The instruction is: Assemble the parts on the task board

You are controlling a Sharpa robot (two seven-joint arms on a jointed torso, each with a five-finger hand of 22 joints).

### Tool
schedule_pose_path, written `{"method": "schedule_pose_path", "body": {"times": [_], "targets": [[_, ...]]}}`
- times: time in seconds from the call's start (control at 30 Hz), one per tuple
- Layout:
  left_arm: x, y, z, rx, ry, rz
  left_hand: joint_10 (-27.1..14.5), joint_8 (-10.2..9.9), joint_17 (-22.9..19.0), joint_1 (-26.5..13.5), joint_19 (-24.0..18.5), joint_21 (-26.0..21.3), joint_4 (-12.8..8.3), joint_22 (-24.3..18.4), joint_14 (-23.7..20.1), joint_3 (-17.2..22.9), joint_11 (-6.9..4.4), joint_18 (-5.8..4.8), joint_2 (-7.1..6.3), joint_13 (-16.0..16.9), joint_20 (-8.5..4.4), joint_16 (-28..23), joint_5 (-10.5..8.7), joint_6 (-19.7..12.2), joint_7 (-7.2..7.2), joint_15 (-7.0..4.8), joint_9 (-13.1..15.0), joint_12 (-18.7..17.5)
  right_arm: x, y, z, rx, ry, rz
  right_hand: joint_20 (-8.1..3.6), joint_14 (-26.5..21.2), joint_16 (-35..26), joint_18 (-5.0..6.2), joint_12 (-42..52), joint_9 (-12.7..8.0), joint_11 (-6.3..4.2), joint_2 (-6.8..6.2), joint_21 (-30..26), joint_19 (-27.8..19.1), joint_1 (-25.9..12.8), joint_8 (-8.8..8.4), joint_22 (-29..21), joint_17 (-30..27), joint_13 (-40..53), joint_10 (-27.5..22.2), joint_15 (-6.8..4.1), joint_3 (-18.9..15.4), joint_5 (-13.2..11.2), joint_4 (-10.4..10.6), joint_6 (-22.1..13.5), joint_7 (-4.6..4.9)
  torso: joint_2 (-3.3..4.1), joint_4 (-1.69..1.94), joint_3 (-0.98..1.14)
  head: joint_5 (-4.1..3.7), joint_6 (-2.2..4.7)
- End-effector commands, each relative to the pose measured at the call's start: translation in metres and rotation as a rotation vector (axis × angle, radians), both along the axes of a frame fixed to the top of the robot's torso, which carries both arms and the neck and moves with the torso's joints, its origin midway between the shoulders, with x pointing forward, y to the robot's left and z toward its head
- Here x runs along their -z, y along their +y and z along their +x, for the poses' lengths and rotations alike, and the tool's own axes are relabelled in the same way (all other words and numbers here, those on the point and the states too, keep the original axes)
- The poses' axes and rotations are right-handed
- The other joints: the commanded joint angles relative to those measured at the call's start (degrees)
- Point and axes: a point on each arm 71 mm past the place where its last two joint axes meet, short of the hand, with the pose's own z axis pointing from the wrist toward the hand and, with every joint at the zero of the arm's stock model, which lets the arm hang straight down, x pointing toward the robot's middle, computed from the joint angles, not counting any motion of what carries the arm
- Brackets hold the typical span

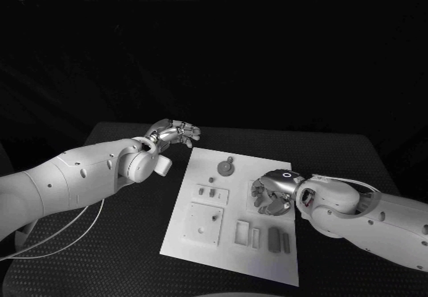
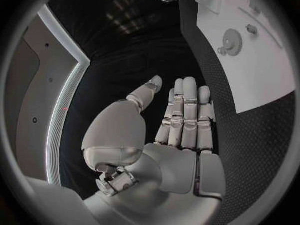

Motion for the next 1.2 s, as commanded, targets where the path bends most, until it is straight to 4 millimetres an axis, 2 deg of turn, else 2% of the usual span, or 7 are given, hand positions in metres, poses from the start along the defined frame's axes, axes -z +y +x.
{"method": "schedule_pose_path", "body": {"times": [0.03, 0.3, 0.4, 0.83, 1.2], "targets": [[-0.001, -0.002, 0.000, 0.014, -0.001, -0.013, -0.4, -0.4, 0.1, -0.2, 0.1, -0.4, 0.4, 0.1, 0.0, -0.1, -0.05, -0.03, -0.57, 0.0, -1.53, -0.4, 0.02, -0.4, 0.13, 0.29, 0.1, 0.2, -0.002, 0.002, -0.001, -0.023, -0.027, 0.013, -0.19, 0.7, 0.7, 0.90, 0.8, 0.2, -0.51, 0.54, 0.6, 1.0, 1.2, 0.84, 0.3, -0.2, 0.2, 1.7, -0.42, 1.5, -0.1, 0.3, 1.4, 0.42, 0.02, -0.02, -0.07, 0.01, -0.10], [-0.001, -0.002, 0.000, 0.016, 0.000, -0.013, -0.4, -0.4, 0.1, -0.2, 0.1, -0.4, 0.5, 0.1, 0.0, -0.1, -0.05, -0.04, -0.53, 0.0, -1.52, -0.4, 0.02, -0.4, 0.13, 0.30, 0.1, 0.2, -0.001, 0.002, 0.000, -0.030, -0.063, -0.003, -1.41, 2.6, 3.2, 0.90, 3.2, 0.9, -2.43, 3.66, 2.3, 3.6, 3.4, 3.16, 1.4, 0.3, 1.3, 6.6, -2.26, 4.3, -0.1, 0.2, 6.1, -1.06, -0.02, -0.06, -0.04, -0.03, -0.28], [-0.001, -0.002, 0.000, 0.015, 0.000, -0.013, -0.4, -0.4, 0.1, -0.2, 0.1, -0.4, 0.5, 0.1, 0.0, -0.1, -0.05, -0.04, -0.52, 0.0, -1.52, -0.4, 0.02, -0.4, 0.13, 0.30, 0.1, 0.2, -0.002, 0.004, 0.000, -0.032, -0.069, -0.002, -1.74, 2.9, 4.1, 0.90, 3.7, 0.9, -2.90, 3.67, 2.8, 4.3, 3.4, 3.44, 1.7, 0.6, 1.7, 7.6, -2.72, 5.4, -0.1, -0.1, 7.2, -1.40, -0.02, -0.06, -0.03, 0.00, -0.31], [-0.001, -0.001, 0.000, 0.015, 0.003, -0.012, -0.4, -0.4, 0.1, -0.3, 0.1, -0.4, 0.5, 0.1, 0.0, -0.1, -0.06, -0.04, -0.52, 0.0, -1.52, -0.4, 0.01, -0.4, 0.13, 0.30, 0.1, 0.3, 0.007, 0.014, 0.000, -0.048, -0.080, -0.007, -2.32, 3.0, 5.9, 0.90, 4.2, 0.8, -3.45, 4.02, 4.1, 5.2, 3.2, 3.70, 2.0, 1.2, 2.7, 8.7, -3.27, 7.3, -0.1, -0.6, 8.8, -1.97, -0.02, 0.00, -0.04, -0.01, -0.72], [-0.001, -0.001, -0.001, 0.015, 0.004, -0.012, -0.4, -0.4, 0.1, -0.2, 0.1, -0.4, 0.5, 0.1, 0.0, -0.1, -0.06, -0.04, -0.52, 0.0, -1.52, -0.4, 0.01, -0.4, 0.14, 0.30, 0.1, 0.3, 0.014, 0.014, -0.002, -0.051, -0.071, -0.029, -2.49, 2.8, 6.9, 0.90, 4.3, 0.7, -3.63, 3.23, 4.9, 5.4, 2.5, 3.64, 2.0, 1.5, 3.2, 9.0, -3.46, 7.9, -0.1, -0.6, 9.2, -2.11, -0.02, -0.01, -0.07, 0.12, -0.95]]}}
